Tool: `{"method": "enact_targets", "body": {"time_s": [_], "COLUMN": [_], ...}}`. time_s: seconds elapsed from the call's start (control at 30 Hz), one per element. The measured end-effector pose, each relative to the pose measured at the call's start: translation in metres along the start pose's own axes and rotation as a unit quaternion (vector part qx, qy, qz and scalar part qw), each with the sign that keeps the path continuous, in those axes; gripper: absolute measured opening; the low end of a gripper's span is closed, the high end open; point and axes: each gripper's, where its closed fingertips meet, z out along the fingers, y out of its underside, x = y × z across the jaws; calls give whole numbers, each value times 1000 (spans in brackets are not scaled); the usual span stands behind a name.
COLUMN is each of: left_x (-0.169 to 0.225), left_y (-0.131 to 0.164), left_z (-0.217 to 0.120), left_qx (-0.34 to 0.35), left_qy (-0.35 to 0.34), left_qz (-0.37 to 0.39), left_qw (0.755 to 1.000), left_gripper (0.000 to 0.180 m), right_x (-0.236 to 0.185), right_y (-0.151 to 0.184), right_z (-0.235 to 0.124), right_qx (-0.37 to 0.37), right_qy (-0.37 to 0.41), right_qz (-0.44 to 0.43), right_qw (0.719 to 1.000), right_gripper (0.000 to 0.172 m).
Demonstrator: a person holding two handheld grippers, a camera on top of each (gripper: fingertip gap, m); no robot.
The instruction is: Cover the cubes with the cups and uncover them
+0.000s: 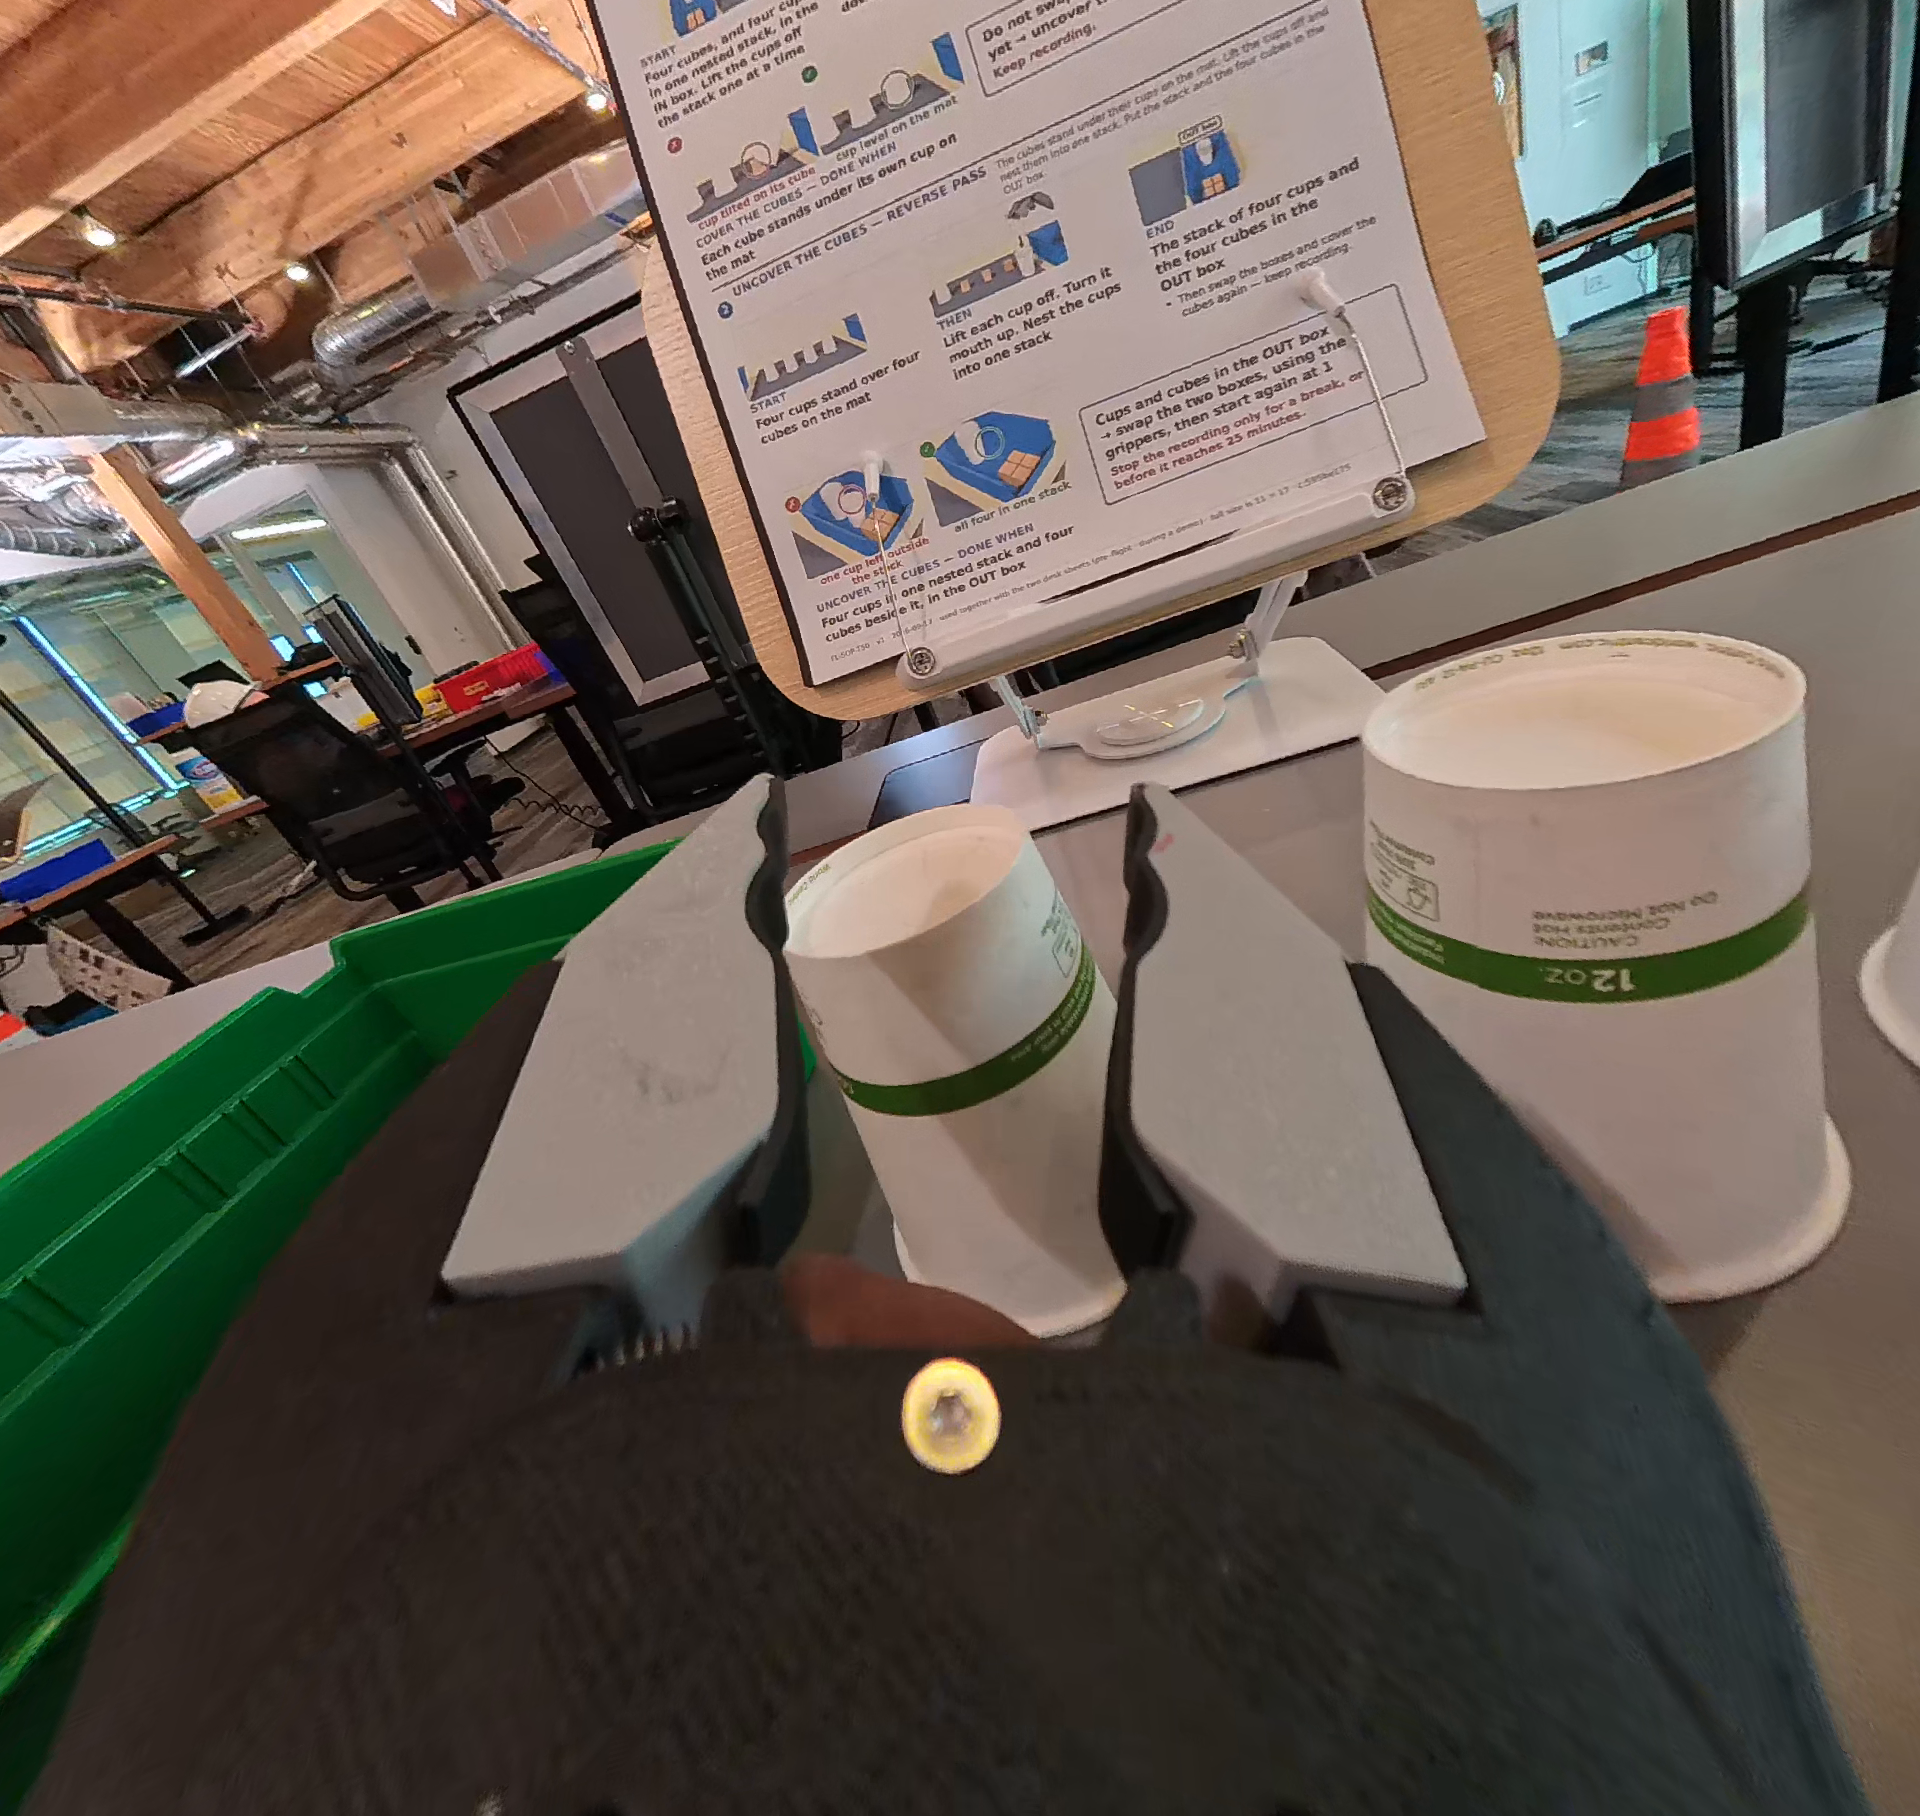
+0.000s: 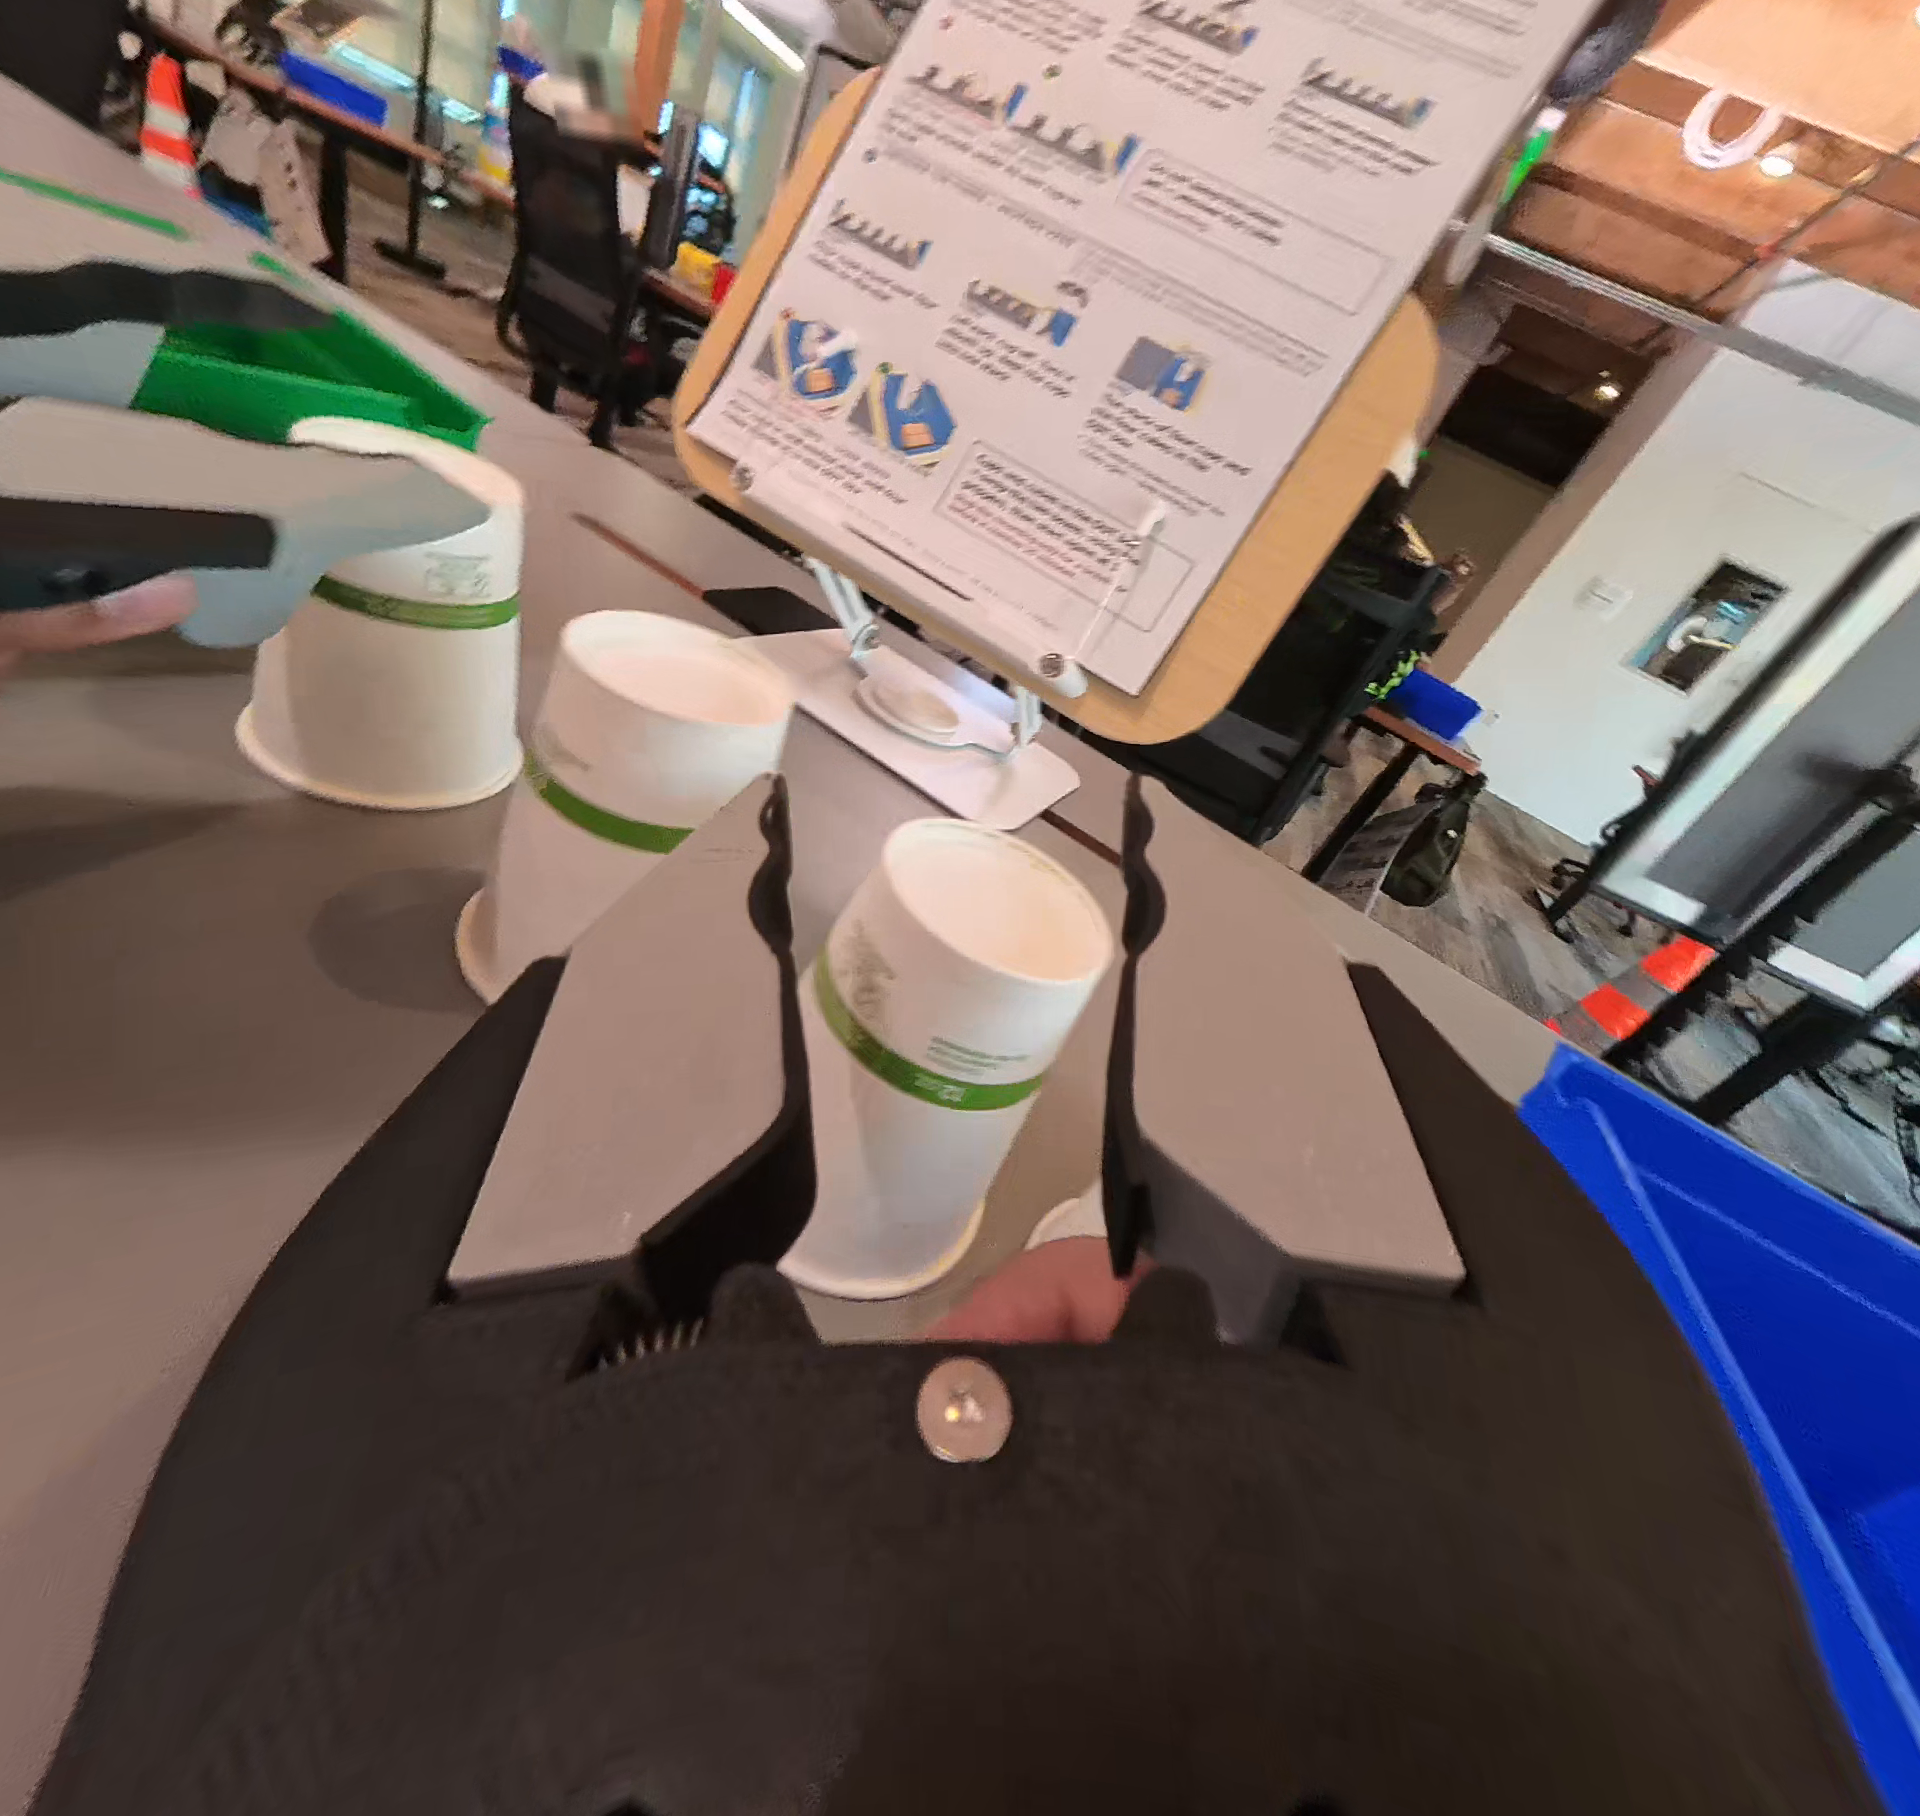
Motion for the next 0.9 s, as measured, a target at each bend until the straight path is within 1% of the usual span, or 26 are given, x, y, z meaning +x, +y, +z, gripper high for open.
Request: {"method": "enact_targets", "body": {"time_s": [0.1, 0.13, 0.2, 0.27, 0.3, 0.33, 0.4, 0.43, 0.57, 0.63, 0.67, 0.73, 0.83, 0.9], "left_x": [2, 2, 2, 2, 3, 3, 4, 4, 5, 6, 6, 6, 7, 8], "left_y": [0, -1, -1, -2, -2, -2, -2, -2, -2, -1, -1, 0, 0, 0], "left_z": [0, 0, -1, -1, -1, 0, 0, 0, -1, -1, -1, -1, -1, -2], "left_qx": [0, 1, 3, 3, 3, 3, 3, 3, 3, 2, 1, 0, 0, 0], "left_qy": [3, 3, 3, 4, 4, 5, 5, 5, 5, 7, 8, 9, 10, 11], "left_qz": [1, 1, 1, 1, 2, 2, 4, 6, 9, 9, 9, 10, 12, 12], "left_qw": [1000, 1000, 1000, 1000, 1000, 1000, 1000, 1000, 1000, 1000, 1000, 1000, 1000, 1000], "left_gripper": [64, 63, 63, 62, 62, 62, 62, 62, 61, 61, 61, 61, 61, 61], "right_x": [32, 44, 63, 75, 77, 78, 80, 82, 87, 83, 80, 80, 81, 79], "right_y": [1, 1, 3, 10, 16, 24, 41, 47, 66, 75, 79, 83, 83, 81], "right_z": [-5, -8, -14, -19, -19, -19, -17, -16, -12, -10, -9, -7, -8, -8], "right_qx": [-3, -2, 2, -8, -18, -32, -64, -73, -109, -131, -141, -148, -149, -147], "right_qy": [40, 55, 72, 70, 58, 44, 29, 25, 26, 18, 12, 18, 24, 16], "right_qz": [26, 31, 35, 34, 35, 41, 62, 72, 79, 72, 66, 45, 28, 30], "right_qw": [999, 998, 997, 997, 998, 998, 996, 994, 990, 989, 988, 988, 988, 989], "right_gripper": [71, 70, 57, 43, 39, 39, 48, 49, 44, 37, 28, 18, 16, 7]}}
